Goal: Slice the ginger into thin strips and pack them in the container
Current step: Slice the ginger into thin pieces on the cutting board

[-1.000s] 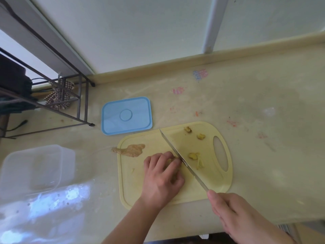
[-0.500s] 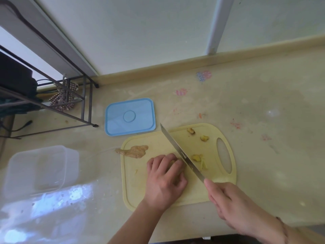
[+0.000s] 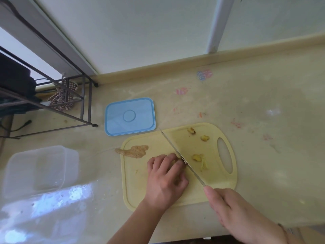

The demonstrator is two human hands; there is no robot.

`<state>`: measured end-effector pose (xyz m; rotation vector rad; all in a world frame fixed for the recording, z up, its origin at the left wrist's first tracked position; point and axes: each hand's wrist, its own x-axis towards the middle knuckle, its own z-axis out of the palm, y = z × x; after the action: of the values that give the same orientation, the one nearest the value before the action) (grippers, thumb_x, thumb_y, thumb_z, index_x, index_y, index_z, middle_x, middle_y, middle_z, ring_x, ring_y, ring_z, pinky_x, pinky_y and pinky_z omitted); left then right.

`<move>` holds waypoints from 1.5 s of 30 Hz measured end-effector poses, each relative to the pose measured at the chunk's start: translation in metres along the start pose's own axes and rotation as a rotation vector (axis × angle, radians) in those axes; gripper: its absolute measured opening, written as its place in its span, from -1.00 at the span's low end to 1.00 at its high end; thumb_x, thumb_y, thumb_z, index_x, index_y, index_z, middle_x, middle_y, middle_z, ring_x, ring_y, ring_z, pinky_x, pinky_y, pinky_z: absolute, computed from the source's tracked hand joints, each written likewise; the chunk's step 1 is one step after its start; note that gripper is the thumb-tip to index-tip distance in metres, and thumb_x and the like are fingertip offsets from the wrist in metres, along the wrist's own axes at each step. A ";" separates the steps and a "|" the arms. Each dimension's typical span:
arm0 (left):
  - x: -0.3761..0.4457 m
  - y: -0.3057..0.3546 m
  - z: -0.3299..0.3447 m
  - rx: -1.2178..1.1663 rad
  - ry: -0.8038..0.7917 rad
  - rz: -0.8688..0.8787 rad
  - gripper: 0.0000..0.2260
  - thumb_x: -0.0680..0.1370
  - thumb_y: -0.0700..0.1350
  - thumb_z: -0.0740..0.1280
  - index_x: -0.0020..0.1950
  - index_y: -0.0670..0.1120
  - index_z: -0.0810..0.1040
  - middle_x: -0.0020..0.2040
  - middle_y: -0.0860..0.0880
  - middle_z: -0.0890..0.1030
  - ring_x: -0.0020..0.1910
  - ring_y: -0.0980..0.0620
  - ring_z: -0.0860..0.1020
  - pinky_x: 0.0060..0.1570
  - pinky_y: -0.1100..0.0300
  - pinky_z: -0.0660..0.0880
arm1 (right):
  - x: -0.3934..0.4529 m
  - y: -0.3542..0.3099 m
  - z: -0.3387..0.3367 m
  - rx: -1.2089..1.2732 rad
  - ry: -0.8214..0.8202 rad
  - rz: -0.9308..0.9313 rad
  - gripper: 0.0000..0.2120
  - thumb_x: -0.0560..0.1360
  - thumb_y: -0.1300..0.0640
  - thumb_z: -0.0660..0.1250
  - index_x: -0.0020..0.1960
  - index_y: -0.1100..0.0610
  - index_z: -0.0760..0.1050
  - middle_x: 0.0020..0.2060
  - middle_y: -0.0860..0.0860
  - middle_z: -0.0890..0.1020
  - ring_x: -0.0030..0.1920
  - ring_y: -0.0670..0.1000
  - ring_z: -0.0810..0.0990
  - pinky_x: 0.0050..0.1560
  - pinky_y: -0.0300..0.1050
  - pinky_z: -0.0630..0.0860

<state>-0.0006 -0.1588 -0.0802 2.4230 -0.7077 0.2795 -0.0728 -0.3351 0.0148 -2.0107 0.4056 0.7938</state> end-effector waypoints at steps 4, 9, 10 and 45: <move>0.000 0.000 -0.001 0.004 0.015 0.014 -0.86 0.40 -0.18 0.42 -0.05 -0.11 0.67 0.02 -0.04 0.62 -0.03 -0.13 0.57 -0.04 -0.07 0.45 | 0.024 -0.018 -0.005 0.025 0.006 -0.080 -0.45 0.46 -0.36 -0.06 -0.32 0.13 0.21 -0.56 -0.05 0.22 -0.59 -0.11 0.22 -0.53 -0.31 0.20; -0.003 0.001 0.000 0.019 0.051 0.020 -0.85 0.39 -0.19 0.44 -0.05 -0.11 0.66 0.00 -0.07 0.61 -0.03 -0.16 0.55 0.00 -0.09 0.44 | 0.017 -0.014 -0.012 0.079 -0.010 -0.062 -0.42 0.53 -0.29 -0.04 -0.28 0.24 0.17 -0.56 -0.07 0.16 -0.64 -0.09 0.15 -0.62 -0.33 0.16; -0.003 0.001 0.000 0.021 0.061 0.019 -0.86 0.39 -0.19 0.44 -0.05 -0.11 0.66 0.01 -0.07 0.60 -0.03 -0.17 0.54 0.00 -0.09 0.44 | 0.011 -0.011 -0.012 0.095 -0.017 -0.045 -0.44 0.54 -0.28 -0.04 -0.28 0.23 0.16 -0.56 -0.07 0.16 -0.63 -0.10 0.15 -0.61 -0.34 0.15; -0.004 -0.002 0.002 -0.017 0.064 0.005 -0.85 0.38 -0.19 0.43 -0.07 -0.13 0.65 0.00 -0.04 0.63 0.00 -0.17 0.53 -0.01 -0.09 0.45 | -0.013 0.006 0.000 0.040 -0.008 -0.016 -0.35 0.40 -0.47 -0.05 -0.29 0.16 0.16 -0.47 -0.01 0.18 -0.45 -0.05 0.18 -0.35 -0.08 0.17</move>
<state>-0.0028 -0.1572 -0.0834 2.3849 -0.6856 0.3500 -0.0854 -0.3385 0.0195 -1.9712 0.3970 0.7773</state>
